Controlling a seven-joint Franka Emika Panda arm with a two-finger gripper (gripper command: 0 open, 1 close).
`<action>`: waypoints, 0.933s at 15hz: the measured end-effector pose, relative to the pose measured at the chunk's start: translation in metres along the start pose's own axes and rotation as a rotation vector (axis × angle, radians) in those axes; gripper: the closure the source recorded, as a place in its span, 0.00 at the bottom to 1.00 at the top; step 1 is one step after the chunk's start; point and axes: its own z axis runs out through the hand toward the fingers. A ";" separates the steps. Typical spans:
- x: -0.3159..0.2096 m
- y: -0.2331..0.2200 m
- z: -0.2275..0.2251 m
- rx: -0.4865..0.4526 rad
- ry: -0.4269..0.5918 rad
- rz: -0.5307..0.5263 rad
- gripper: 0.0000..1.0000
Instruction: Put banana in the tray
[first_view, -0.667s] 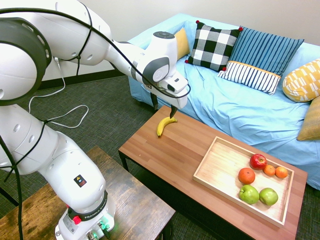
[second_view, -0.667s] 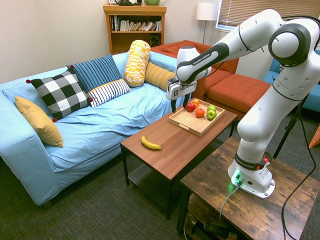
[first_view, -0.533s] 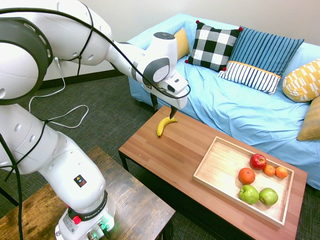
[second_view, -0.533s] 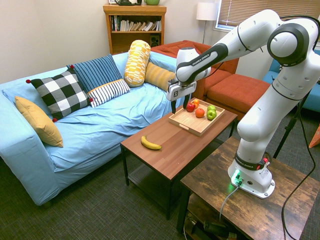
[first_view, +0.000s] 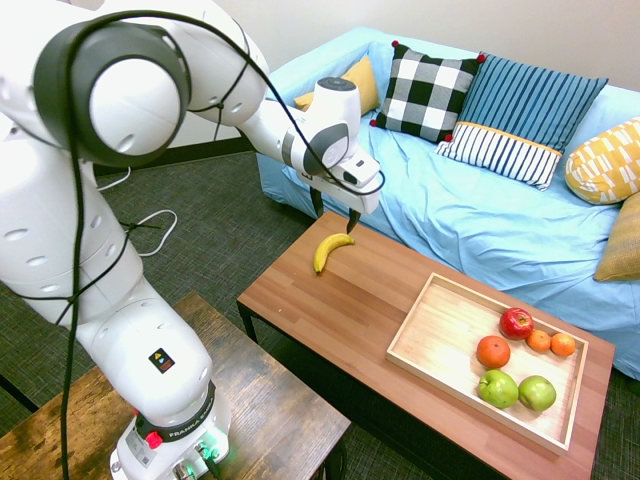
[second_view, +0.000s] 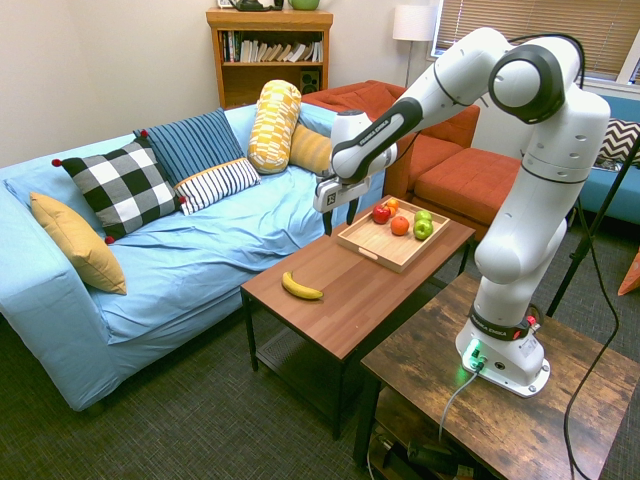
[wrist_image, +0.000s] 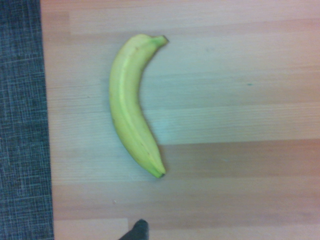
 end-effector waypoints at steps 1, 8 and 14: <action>-0.003 -0.011 0.012 0.002 -0.007 -0.007 0.00; -0.012 -0.070 0.104 -0.009 -0.048 -0.008 0.00; 0.001 -0.100 0.176 -0.050 -0.067 0.024 0.00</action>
